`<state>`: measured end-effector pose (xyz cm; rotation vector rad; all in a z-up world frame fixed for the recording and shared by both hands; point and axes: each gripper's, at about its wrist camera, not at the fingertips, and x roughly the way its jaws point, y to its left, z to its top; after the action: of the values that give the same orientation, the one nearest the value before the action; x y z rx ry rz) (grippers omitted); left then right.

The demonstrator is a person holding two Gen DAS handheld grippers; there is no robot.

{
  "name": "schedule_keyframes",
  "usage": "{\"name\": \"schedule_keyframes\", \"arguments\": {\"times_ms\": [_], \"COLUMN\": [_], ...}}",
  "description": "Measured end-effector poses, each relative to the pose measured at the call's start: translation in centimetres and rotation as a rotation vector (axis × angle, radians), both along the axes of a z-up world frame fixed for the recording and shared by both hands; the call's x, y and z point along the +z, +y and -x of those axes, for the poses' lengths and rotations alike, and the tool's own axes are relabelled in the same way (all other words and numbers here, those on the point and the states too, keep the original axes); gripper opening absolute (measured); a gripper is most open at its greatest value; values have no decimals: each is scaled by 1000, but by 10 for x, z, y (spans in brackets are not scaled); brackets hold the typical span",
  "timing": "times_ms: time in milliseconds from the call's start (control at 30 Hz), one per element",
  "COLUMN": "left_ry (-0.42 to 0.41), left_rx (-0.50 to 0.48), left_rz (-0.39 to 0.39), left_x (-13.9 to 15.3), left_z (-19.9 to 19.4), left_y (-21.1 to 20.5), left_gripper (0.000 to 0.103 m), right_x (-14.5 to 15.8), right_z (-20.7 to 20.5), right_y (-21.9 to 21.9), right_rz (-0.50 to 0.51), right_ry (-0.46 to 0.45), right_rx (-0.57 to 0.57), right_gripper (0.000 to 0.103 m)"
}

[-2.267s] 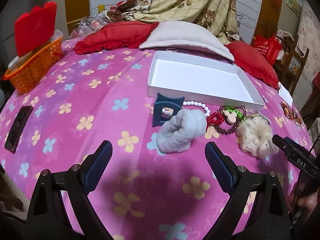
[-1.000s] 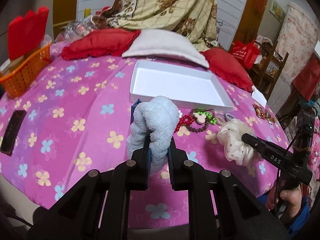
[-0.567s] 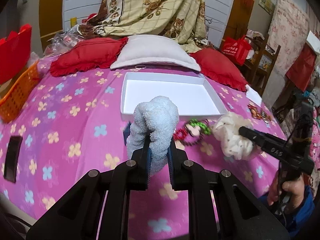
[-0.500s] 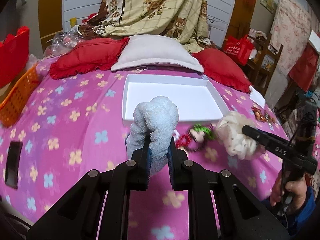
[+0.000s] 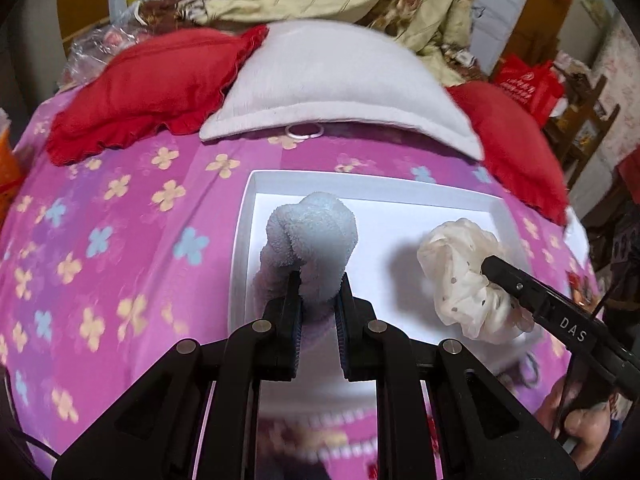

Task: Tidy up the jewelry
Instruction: 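Lower both scrunchies into the white tray and open both tools, then withdraw both tools and move the left tool to the blue claw clip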

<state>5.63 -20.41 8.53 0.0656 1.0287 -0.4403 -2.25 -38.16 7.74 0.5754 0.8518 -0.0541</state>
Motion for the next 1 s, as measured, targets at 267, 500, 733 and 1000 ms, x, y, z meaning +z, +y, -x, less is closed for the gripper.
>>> {"name": "schedule_keyframes", "arguments": {"times_ms": [267, 500, 733, 1000], "left_ry": [40, 42, -14, -158], "left_rx": [43, 16, 2, 124], "left_rz": [-46, 65, 100, 114], "left_x": [-28, -7, 36, 66], "left_z": [-49, -39, 8, 117], "left_y": [-12, -3, 15, 90], "left_gripper": [18, 42, 42, 58], "right_x": [-29, -23, -6, -31], "right_z": [-53, -51, 0, 23], "right_y": [-4, -4, 20, 80], "right_rz": [-23, -16, 21, 59], "right_ry": [56, 30, 10, 77], "right_rx": [-3, -8, 36, 96], "right_gripper": [23, 50, 55, 56]}}
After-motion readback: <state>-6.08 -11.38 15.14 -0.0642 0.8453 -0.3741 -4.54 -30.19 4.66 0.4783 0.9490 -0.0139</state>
